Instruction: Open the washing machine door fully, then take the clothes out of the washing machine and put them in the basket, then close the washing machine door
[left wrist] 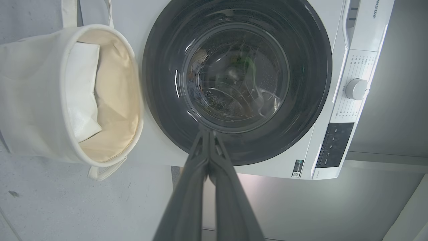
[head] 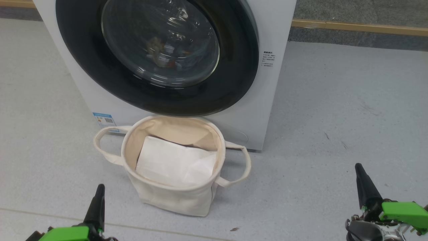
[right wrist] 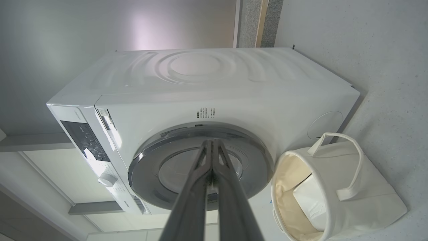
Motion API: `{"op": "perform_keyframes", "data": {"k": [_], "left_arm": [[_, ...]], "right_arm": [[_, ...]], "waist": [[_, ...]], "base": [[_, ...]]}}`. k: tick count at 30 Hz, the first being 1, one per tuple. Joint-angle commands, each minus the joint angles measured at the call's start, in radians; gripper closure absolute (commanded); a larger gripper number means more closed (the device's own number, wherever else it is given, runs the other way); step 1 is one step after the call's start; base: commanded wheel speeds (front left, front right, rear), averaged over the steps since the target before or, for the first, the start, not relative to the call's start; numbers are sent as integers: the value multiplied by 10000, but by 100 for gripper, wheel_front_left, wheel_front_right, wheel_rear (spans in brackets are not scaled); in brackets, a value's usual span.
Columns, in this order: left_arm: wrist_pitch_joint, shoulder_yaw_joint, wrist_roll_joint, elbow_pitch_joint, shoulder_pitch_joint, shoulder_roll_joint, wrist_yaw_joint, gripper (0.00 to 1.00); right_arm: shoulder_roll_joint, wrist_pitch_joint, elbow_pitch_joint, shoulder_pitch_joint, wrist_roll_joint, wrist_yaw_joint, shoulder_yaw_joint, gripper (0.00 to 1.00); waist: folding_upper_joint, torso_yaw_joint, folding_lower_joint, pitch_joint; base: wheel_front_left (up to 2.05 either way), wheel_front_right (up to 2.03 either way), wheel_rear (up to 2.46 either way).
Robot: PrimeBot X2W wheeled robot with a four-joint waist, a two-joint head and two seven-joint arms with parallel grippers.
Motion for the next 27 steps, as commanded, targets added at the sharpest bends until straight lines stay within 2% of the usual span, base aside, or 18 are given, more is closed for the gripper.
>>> {"op": "perform_keyframes", "data": {"k": [1,27], "left_arm": [[77,335,-34,-383,-366,58,-69,100],[77,335,-34,-383,-366,58,-69,100]], "right_arm": [[-56,71,-399,-146,57,2,196,100],[-56,71,-399,-146,57,2,196,100]], "waist": [[0,0,0,0],[0,0,0,0]], "base": [[0,0,0],[0,0,0]]}}
